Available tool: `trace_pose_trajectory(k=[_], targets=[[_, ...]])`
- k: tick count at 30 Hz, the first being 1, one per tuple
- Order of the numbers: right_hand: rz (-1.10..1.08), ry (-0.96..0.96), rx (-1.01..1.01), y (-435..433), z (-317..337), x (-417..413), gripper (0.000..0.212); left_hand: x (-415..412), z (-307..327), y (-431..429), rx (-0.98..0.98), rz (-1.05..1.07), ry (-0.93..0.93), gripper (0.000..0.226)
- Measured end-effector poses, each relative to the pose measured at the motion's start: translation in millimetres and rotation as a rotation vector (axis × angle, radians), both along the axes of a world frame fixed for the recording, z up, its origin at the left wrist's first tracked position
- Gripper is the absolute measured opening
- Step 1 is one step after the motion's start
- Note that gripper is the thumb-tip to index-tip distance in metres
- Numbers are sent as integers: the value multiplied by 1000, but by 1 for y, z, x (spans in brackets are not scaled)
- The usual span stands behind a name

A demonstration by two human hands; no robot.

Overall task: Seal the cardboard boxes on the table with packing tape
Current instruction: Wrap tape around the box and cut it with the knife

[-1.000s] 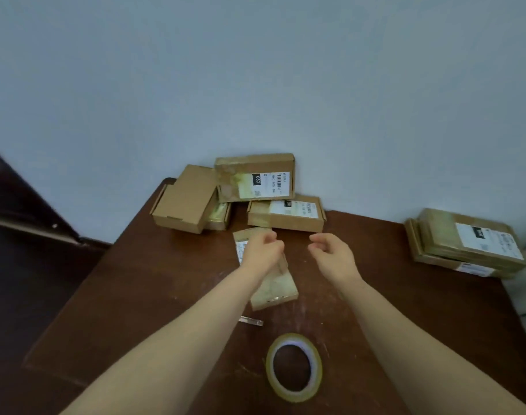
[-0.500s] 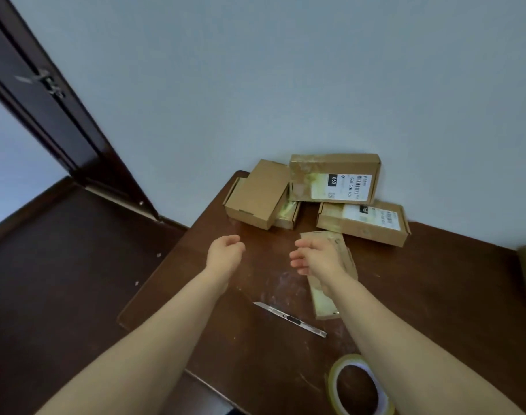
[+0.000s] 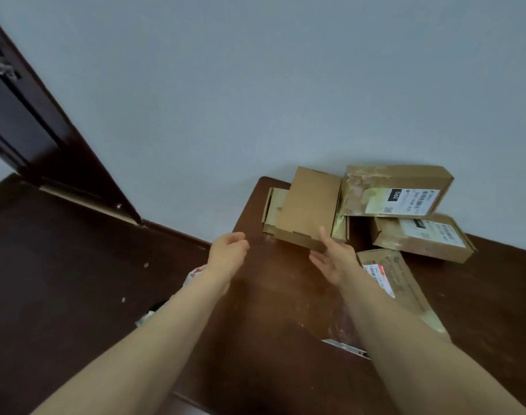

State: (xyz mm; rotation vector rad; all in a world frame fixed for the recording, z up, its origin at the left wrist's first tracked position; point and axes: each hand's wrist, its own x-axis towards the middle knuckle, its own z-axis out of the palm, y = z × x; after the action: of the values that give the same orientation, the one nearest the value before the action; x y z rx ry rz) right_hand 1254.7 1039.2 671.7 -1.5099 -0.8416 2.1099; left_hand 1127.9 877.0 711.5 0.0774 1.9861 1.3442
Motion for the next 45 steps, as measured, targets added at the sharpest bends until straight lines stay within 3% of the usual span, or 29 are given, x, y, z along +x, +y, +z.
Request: trace_pose_trajectory(k=[6,9,16,23,28,31,34,37,40,42,45], targets=[[-147,97,36,-22,8,-7,52,-37,-1,-14,16,-39,-54,26],[-112,171,33,-41,12,6,47,-37,2,-10,60,-59,-130,9],[-50,329,42,-62,26,29,33,-23,10,0,107,-188,-271,67],[-38,331,58,-67,26,56,35,3,12,6,313,-200,-320,67],[-36,313,157,-73,35,66,53,26,16,15,313,-293,-338,82],[-20,199,346,-78,45,69,56,33,14,17,294,-209,-336,100],[48,-100,772,-79,54,68,54,39,14,21,264,-164,-216,109],[85,-228,1051,-81,60,66,58,50,31,29,369,-195,-197,99],[115,-261,1171,-84,63,65,59,65,59,33,479,-276,-190,70],[114,-269,1240,-87,64,64,61,75,70,36,497,-287,-180,69],[90,-329,1351,-93,66,60,65,86,81,44,478,-139,-137,59]])
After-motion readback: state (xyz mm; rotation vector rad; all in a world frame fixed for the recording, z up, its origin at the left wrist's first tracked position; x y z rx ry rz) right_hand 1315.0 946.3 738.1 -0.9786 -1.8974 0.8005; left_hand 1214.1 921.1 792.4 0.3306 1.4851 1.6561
